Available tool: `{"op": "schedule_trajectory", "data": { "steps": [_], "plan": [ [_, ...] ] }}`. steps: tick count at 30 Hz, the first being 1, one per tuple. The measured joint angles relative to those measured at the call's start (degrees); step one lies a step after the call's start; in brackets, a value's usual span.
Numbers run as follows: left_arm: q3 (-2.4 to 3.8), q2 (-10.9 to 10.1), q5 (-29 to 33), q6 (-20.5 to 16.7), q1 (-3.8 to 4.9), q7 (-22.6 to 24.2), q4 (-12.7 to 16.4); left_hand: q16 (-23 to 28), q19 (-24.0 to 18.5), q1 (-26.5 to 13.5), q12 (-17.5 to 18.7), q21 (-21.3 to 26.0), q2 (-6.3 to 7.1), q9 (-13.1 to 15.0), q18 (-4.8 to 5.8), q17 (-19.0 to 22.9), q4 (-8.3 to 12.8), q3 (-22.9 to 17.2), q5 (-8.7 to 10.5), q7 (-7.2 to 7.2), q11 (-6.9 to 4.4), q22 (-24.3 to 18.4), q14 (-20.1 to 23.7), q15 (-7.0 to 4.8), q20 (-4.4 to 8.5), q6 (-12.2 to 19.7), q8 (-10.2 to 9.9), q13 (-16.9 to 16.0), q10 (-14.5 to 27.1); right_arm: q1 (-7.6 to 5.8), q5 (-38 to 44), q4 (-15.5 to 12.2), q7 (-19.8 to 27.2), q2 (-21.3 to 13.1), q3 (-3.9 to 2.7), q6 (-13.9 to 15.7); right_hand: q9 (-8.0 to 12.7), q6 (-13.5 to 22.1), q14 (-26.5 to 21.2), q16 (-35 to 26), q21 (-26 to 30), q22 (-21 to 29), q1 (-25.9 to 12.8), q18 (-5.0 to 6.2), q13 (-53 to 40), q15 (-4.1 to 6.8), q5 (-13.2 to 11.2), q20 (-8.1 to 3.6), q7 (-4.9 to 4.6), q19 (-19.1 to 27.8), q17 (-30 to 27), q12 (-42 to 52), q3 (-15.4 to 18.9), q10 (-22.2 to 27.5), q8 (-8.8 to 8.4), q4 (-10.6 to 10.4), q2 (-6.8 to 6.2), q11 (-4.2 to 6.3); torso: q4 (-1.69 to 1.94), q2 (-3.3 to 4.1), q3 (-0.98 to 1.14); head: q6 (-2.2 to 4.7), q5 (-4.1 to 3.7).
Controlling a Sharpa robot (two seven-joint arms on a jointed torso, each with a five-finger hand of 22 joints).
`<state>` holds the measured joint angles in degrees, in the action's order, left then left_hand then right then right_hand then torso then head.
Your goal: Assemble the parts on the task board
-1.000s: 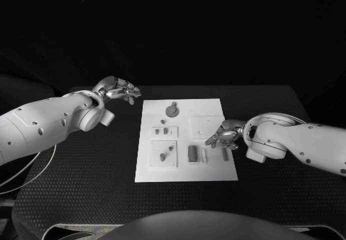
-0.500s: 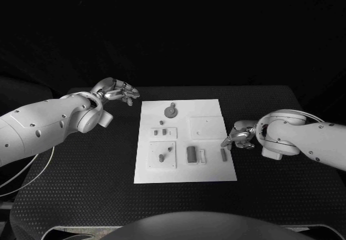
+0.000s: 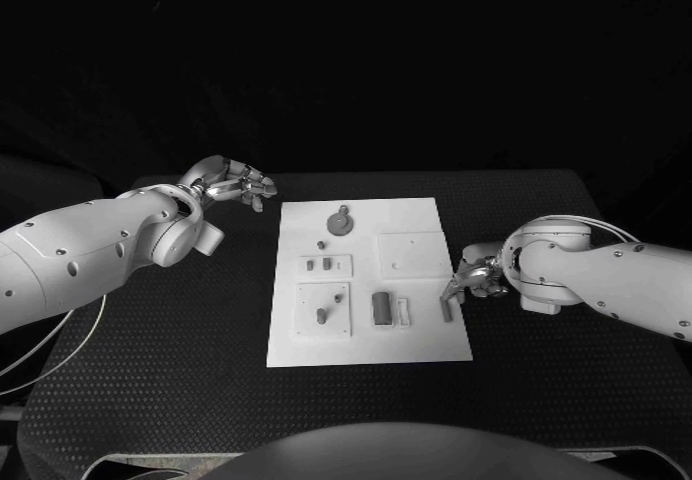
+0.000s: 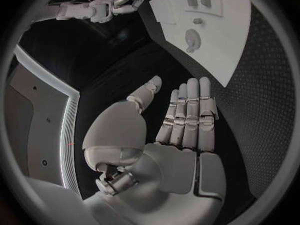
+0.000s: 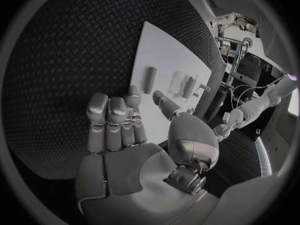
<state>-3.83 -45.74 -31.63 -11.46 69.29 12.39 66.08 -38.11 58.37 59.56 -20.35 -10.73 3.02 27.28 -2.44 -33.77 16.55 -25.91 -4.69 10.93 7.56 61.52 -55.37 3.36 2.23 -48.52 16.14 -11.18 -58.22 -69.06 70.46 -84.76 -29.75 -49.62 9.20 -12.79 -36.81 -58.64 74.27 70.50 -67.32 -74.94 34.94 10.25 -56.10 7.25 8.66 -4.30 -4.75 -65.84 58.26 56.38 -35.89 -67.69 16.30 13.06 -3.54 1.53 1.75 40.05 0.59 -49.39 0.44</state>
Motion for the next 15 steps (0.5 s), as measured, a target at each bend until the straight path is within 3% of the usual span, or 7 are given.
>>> {"op": "schedule_trajectory", "data": {
  "steps": [6,15],
  "plan": [
    [0.00,-0.08,0.00,-0.02,0.00,0.05,-0.01,0.00,0.00,-0.23,0.00,0.00,-0.23,0.00,-0.21,-0.05,0.00,0.00,0.00,0.00,0.00,0.00,0.00,0.00,0.00,0.00,0.22,0.00,0.00,1.15,1.07,0.36,-0.12,1.57,-0.03,-0.39,-0.49,-0.11,0.01,0.00,-0.01,0.01,0.00,0.02,0.00,-0.02,0.00,0.00,0.11,0.00,0.00,-0.02,0.00,-0.01,0.58,0.00,0.00,0.00,0.03,0.01,-0.01,-0.19,0.01],
    [0.00,-0.09,0.00,-0.01,0.00,0.06,-0.02,0.00,0.00,-0.23,0.00,0.00,-0.23,-0.05,-0.56,-0.05,0.00,0.00,0.00,0.00,0.00,-0.01,0.00,0.00,0.00,0.00,0.22,0.00,0.00,1.54,1.91,0.35,-0.13,2.39,-0.22,-0.56,-0.49,-0.55,0.10,0.00,-0.02,0.01,-0.22,0.04,0.00,-0.11,0.00,0.01,0.21,0.00,0.00,-0.02,0.17,-0.22,0.43,-0.17,0.22,0.20,0.06,0.01,-0.01,-0.44,0.13]
  ]
}}
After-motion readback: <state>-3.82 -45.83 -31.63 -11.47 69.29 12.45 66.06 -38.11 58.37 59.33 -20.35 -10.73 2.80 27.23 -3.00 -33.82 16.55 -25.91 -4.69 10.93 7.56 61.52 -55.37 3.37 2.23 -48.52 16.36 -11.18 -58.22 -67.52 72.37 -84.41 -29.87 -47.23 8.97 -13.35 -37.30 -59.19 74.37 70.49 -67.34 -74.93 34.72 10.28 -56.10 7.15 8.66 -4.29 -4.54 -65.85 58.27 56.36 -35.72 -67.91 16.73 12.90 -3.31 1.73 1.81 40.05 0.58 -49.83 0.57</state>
